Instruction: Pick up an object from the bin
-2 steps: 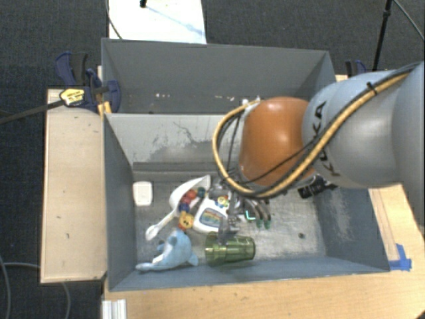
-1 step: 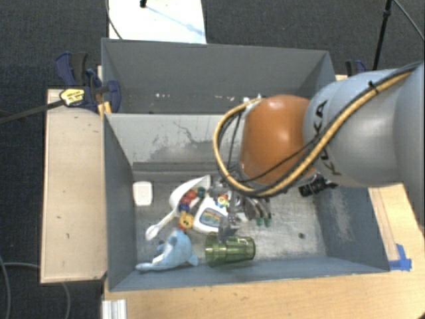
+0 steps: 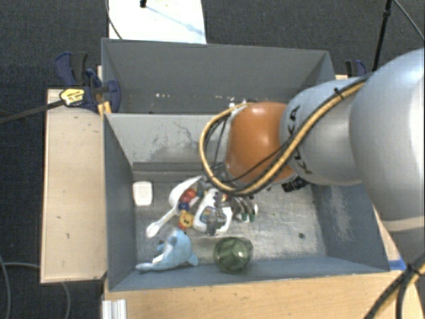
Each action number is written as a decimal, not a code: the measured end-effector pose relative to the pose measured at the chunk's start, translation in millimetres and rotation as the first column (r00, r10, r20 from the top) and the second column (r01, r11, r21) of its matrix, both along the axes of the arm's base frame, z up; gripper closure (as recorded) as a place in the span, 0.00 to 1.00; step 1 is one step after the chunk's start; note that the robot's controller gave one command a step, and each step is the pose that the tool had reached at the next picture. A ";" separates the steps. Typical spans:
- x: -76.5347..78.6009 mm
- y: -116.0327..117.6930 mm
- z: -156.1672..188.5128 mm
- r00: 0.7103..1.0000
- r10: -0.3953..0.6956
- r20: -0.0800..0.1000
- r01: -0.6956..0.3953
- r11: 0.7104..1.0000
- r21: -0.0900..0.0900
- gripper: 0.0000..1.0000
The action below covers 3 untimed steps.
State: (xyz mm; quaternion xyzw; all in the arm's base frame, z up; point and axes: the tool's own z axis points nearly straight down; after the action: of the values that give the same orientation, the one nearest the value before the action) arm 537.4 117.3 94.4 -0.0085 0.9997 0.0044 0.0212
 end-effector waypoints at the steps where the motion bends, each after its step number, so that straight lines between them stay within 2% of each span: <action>1: -6.0 1.0 -5.7 1.000 0.007 -0.019 -0.007 1.000 -0.002 0.00; 2: 3.7 1.2 -15.1 0.986 0.167 -0.026 -0.167 0.986 -0.008 0.00; 3: -6.5 -1.7 -16.4 0.999 -0.039 -0.014 0.039 0.999 0.005 0.00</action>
Offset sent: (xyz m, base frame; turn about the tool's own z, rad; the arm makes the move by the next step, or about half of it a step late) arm 0.0006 0.0006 -0.0244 -0.1726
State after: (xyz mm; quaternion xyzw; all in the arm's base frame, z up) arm 530.9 115.6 78.0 0.0112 0.9998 0.0067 0.0141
